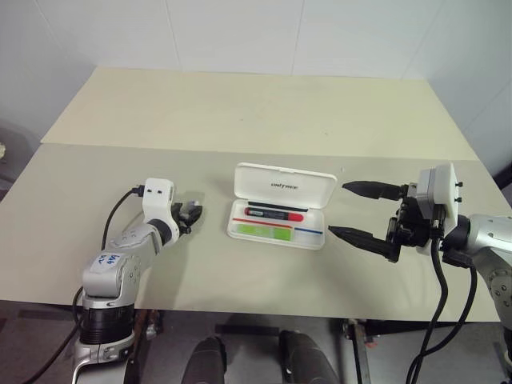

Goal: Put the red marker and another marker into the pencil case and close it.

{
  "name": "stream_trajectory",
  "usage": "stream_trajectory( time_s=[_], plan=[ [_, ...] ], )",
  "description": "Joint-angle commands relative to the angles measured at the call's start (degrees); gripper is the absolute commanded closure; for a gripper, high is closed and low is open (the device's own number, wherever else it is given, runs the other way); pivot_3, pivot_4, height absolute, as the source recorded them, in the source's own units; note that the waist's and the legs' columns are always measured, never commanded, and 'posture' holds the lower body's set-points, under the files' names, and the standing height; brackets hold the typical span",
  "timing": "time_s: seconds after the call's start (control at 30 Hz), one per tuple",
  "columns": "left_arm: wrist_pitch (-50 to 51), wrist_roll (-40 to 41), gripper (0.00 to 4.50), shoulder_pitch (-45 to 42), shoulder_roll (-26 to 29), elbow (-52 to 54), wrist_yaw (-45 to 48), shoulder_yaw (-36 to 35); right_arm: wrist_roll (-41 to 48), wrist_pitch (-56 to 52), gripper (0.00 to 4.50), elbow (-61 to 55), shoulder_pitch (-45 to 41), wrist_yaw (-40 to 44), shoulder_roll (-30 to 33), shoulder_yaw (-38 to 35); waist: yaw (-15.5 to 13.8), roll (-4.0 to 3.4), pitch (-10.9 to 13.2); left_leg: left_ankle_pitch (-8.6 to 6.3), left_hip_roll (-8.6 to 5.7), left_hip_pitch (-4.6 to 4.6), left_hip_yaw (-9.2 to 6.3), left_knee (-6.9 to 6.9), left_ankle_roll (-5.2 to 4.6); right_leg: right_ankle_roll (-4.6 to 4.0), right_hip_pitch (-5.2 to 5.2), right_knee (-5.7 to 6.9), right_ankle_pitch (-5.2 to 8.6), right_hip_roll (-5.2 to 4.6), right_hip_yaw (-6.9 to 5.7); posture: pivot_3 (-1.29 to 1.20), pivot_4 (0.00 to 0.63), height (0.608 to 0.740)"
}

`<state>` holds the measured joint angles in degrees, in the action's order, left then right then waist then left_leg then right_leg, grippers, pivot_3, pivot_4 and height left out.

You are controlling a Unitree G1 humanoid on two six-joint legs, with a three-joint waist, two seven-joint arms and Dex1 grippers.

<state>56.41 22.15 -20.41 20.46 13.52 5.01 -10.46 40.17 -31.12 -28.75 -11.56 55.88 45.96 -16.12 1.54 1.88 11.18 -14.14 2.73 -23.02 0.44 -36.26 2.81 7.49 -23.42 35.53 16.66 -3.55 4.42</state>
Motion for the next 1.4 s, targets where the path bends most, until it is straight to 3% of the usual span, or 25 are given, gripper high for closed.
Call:
stream_trajectory(
  time_s=[0.03, 0.17, 0.33, 0.5, 0.73, 0.83, 0.9, 1.13, 1.4],
  plan=[
    [2.6, -0.5, 2.88, 0.7, -0.7, -1.4, 0.0, 0.5, -0.2, 1.5, 0.00, -0.1, -0.6, 0.0, 0.7, -0.5, 0.0, 0.00, 0.0, 0.00, 0.00, 0.00, 0.00, 0.00, 0.00, 0.00, 0.00, 0.00, 0.00, 0.00, 0.00, 0.00, 0.150, 0.740],
    [1.9, -1.1, 4.14, 0.0, -0.5, -2.0, -0.2, -0.4, -0.6, 1.8, 0.00, 0.2, -0.8, -0.1, 0.8, -0.5, 0.0, 0.00, 0.0, 0.00, -0.01, 0.00, 0.00, -0.02, 0.00, -0.04, 0.02, 0.00, 0.01, 0.00, 0.01, 0.00, 0.150, 0.740],
    [-5.5, -3.4, 4.14, -3.0, 3.8, -5.9, 1.8, -2.4, -0.9, 2.0, 0.00, 0.4, -0.8, -0.3, 1.0, -0.9, 0.0, 0.01, 0.0, 0.04, -0.01, 0.02, 0.00, -0.10, 0.00, -0.18, 0.03, 0.00, 0.09, 0.01, 0.07, 0.00, 0.150, 0.740],
    [-14.5, -4.5, 4.14, -6.9, 10.5, -8.9, 7.7, -3.0, 0.0, 2.0, 0.00, 0.3, -0.2, -0.3, 0.9, -2.3, 0.2, 0.15, 0.1, 0.11, -0.01, 0.08, -0.04, -0.12, 0.00, -0.92, -0.07, -0.06, 0.19, 0.19, 0.31, 0.00, 0.150, 0.740],
    [-28.4, -4.8, 4.14, -13.5, 17.0, -13.2, 21.7, -0.5, 4.5, 2.2, 0.00, -0.4, 1.4, 0.4, 0.1, -5.6, -0.3, 0.20, 0.1, 0.06, -0.11, -0.06, 0.01, -0.02, 0.06, -0.66, -0.09, -0.24, 0.03, 0.14, 0.44, 0.00, 0.150, 0.740],
    [-35.1, -5.5, 4.14, -17.3, 18.5, -14.9, 29.3, 2.4, 6.1, 2.0, 0.00, -1.0, 3.3, 0.6, 0.3, -7.1, -0.6, 0.20, 0.1, 0.03, -0.12, -0.11, 0.01, 0.10, 0.06, 0.14, -0.10, -0.43, -0.40, 0.15, 0.44, 0.00, 0.150, 0.740],
    [-39.1, -6.1, 4.14, -20.7, 19.2, -15.8, 35.2, 5.5, 5.1, 2.9, 0.00, -1.0, 5.1, 0.7, 0.6, -7.6, -0.8, 0.20, 0.1, 0.01, -0.11, -0.15, 0.01, 0.16, 0.06, 0.15, -0.12, -0.55, -0.41, 0.17, 0.43, 0.00, 0.150, 0.740],
    [-47.6, -5.6, 4.14, -27.5, 15.3, -16.7, 50.2, 14.0, 4.1, 3.9, 0.00, -1.8, 6.3, -2.0, 0.1, -6.9, -1.2, 0.20, 0.1, -0.04, -0.11, -0.17, 0.18, 0.13, 0.01, 0.22, -0.16, -0.63, -0.43, 0.18, 0.54, 0.00, 0.150, 0.740],
    [-45.2, -3.6, 4.14, -29.8, 3.5, -19.5, 57.4, 21.3, 2.5, 5.1, 0.00, -2.9, 10.7, -2.8, 0.8, -10.1, -1.4, 0.21, 0.1, -0.06, -0.11, -0.23, 0.17, -0.06, -0.04, 0.32, -0.14, -0.60, -0.48, 0.24, 0.63, 0.00, 0.150, 0.740]
  ],
)
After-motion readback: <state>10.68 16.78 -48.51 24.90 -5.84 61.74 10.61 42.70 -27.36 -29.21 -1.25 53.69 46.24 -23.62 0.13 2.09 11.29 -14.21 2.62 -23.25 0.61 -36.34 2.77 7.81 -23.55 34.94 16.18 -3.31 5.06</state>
